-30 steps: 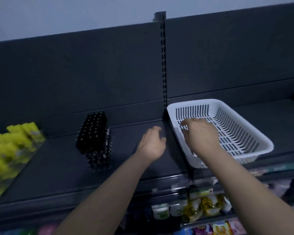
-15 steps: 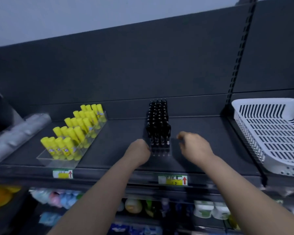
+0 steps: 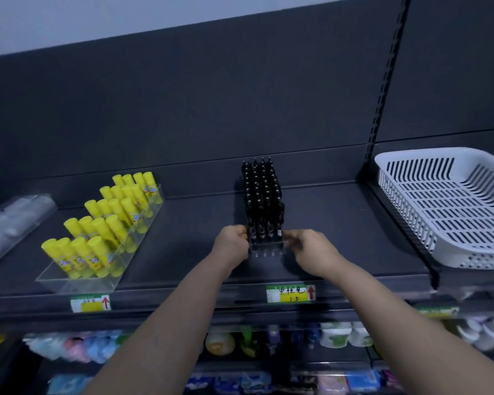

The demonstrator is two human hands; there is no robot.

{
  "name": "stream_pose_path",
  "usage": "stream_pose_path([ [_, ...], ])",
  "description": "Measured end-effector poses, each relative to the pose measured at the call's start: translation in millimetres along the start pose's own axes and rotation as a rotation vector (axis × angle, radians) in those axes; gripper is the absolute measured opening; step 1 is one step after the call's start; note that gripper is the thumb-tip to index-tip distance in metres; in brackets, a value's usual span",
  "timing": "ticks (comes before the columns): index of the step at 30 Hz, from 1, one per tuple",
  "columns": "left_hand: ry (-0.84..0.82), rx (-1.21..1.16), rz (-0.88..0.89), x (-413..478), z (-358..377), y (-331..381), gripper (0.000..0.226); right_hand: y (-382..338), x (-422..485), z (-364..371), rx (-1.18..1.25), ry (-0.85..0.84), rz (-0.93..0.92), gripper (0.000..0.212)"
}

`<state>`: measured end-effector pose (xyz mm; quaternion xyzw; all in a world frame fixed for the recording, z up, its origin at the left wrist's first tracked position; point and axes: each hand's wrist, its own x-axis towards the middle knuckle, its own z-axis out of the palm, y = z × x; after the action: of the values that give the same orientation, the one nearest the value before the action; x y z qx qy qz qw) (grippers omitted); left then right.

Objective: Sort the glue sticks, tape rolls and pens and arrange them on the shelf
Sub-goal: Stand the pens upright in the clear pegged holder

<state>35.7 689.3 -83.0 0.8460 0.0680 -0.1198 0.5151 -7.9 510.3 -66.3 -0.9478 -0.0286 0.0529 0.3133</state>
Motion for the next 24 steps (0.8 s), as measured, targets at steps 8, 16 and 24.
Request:
stream_pose_path([
  [8, 0.002, 0.026, 0.022, -6, 13, 0, 0.045, 12, -14, -8, 0.012, -0.004, 0.043, 0.05],
  [16, 0.031, 0.11, 0.02, -14, 29, 1, 0.05, 23, -31, -17, -0.009, -0.013, 0.053, 0.048],
  [24, 0.045, 0.12, -0.008, -20, 38, 4, 0.053, 29, -42, -21, -0.009, -0.011, 0.036, 0.047],
])
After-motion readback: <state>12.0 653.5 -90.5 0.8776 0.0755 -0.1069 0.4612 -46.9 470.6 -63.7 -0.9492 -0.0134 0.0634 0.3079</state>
